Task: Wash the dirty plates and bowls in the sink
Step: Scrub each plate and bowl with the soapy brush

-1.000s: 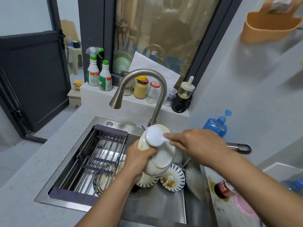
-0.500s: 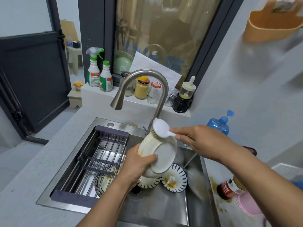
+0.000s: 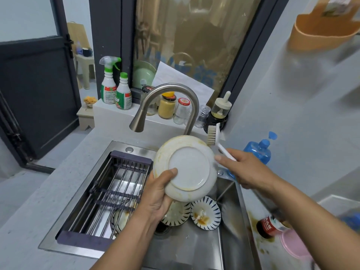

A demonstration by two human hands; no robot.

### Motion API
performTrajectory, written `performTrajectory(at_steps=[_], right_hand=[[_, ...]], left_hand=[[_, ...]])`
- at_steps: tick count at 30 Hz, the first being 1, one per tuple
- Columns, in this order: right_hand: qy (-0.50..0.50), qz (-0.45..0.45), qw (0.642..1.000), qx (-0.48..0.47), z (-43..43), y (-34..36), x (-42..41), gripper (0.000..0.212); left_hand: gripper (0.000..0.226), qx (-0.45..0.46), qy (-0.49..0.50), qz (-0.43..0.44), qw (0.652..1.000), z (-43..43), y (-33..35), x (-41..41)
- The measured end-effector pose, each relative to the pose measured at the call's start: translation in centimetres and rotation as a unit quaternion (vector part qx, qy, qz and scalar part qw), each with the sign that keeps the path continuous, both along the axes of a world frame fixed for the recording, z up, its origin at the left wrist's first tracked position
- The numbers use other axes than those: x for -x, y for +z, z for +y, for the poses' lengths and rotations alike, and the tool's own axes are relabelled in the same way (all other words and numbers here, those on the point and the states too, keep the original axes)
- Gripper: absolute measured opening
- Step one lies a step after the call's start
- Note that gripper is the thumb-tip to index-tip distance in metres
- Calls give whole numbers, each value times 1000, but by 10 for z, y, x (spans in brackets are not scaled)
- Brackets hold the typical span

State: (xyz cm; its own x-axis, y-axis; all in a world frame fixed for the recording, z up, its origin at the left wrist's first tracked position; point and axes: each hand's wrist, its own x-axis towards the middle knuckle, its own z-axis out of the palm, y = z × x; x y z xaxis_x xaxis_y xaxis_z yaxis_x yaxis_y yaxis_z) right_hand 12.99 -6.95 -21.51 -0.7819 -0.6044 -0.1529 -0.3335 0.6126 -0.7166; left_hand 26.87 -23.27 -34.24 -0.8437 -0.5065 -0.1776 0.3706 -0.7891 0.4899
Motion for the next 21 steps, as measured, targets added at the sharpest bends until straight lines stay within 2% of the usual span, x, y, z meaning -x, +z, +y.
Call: performTrajectory(at_steps=[2, 4, 6, 8, 11, 13, 15, 18, 21], right_hand=[[-25, -41, 998, 28, -8, -7, -6, 30], [-32, -54, 997, 37, -13, -7, -10, 28], [-15, -30, 999, 20, -12, -7, -8, 30], [18, 0, 1000, -14, -8, -7, -5, 36], [61, 70, 992, -89, -9, -3, -5, 37], [91, 136, 975, -147, -15, 1, -7, 37], [116, 193, 956, -189, -21, 4, -6, 38], [147, 257, 935, -197, -25, 10, -9, 51], [165, 315, 912, -202, -20, 21, -16, 46]], left_hand=[[62, -22, -24, 30, 999, 5, 0, 4], [60, -6, -45, 42, 998, 6, 0, 4], [58, 54, -57, 9, 997, 1, 0, -1], [63, 157, -65, -54, 984, -12, 3, -8], [63, 346, -113, -136, 921, -29, 9, -15], [54, 426, -145, -157, 879, -30, 14, -14], [50, 438, -150, -163, 871, -25, 13, -9], [51, 393, -97, -201, 892, -16, 5, -3], [48, 325, -55, -240, 913, -11, -3, 0]])
